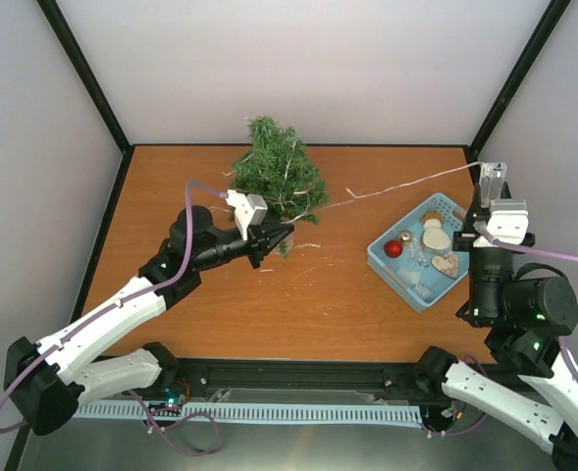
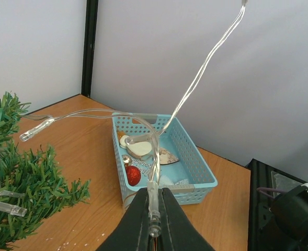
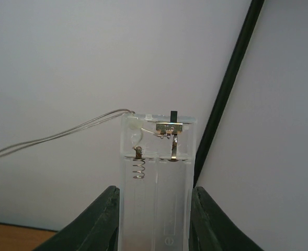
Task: Decorate the small christmas tree
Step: Wrap the decoration item around the Christmas tree.
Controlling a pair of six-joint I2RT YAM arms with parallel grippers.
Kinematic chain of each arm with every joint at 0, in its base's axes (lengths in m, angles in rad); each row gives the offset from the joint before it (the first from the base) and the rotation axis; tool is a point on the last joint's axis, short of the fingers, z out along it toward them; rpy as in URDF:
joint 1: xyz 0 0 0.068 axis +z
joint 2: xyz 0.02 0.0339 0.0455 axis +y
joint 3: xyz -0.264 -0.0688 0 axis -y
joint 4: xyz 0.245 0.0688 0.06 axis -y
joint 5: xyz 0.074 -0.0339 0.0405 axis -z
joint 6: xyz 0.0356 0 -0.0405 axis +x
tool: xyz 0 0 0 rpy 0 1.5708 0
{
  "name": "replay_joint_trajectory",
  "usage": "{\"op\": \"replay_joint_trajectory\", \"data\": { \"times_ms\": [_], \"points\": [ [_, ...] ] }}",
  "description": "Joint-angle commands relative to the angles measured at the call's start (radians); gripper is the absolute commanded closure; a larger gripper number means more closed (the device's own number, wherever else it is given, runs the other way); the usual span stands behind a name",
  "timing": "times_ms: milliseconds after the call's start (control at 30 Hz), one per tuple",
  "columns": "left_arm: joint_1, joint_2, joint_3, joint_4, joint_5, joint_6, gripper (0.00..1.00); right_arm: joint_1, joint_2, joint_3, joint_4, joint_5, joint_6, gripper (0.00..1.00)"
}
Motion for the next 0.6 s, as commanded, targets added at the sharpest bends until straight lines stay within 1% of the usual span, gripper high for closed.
{"op": "replay_joint_trajectory", "data": {
  "times_ms": [0, 167, 200, 267, 333, 400, 433, 467, 567],
  "points": [
    [0.018, -0.023, -0.003, 0.039, 0.04, -0.044, 0.99, 0.004, -0.043, -0.038, -0.02, 0.102, -0.018, 0.97],
    [0.035, -0.03, -0.003, 0.028, 0.025, -0.059, 0.99, 0.004, -0.054, -0.066, -0.016, 0.154, -0.038, 0.97],
    [0.036, -0.032, -0.001, 0.023, 0.024, -0.062, 0.99, 0.004, -0.062, -0.067, -0.012, 0.152, -0.038, 0.97],
    [0.036, -0.033, 0.003, 0.02, 0.028, -0.075, 0.99, 0.004, -0.077, -0.072, -0.026, 0.098, -0.025, 0.97],
    [0.036, -0.031, 0.005, 0.036, 0.057, -0.089, 0.99, 0.004, -0.086, -0.085, -0.081, -0.041, 0.018, 0.97],
    [0.036, -0.023, 0.006, 0.061, 0.095, -0.106, 0.99, 0.004, -0.076, -0.101, -0.155, -0.238, 0.059, 0.95],
    [0.036, -0.021, 0.007, 0.073, 0.113, -0.111, 0.99, 0.004, -0.055, -0.103, -0.199, -0.335, 0.074, 0.94],
    [0.036, -0.019, 0.008, 0.078, 0.122, -0.115, 0.99, 0.004, -0.033, -0.101, -0.243, -0.467, 0.078, 0.93],
    [0.036, -0.017, 0.009, 0.075, 0.128, -0.105, 0.99, 0.004, 0.037, -0.089, -0.354, -0.703, 0.063, 0.92]
  ]
}}
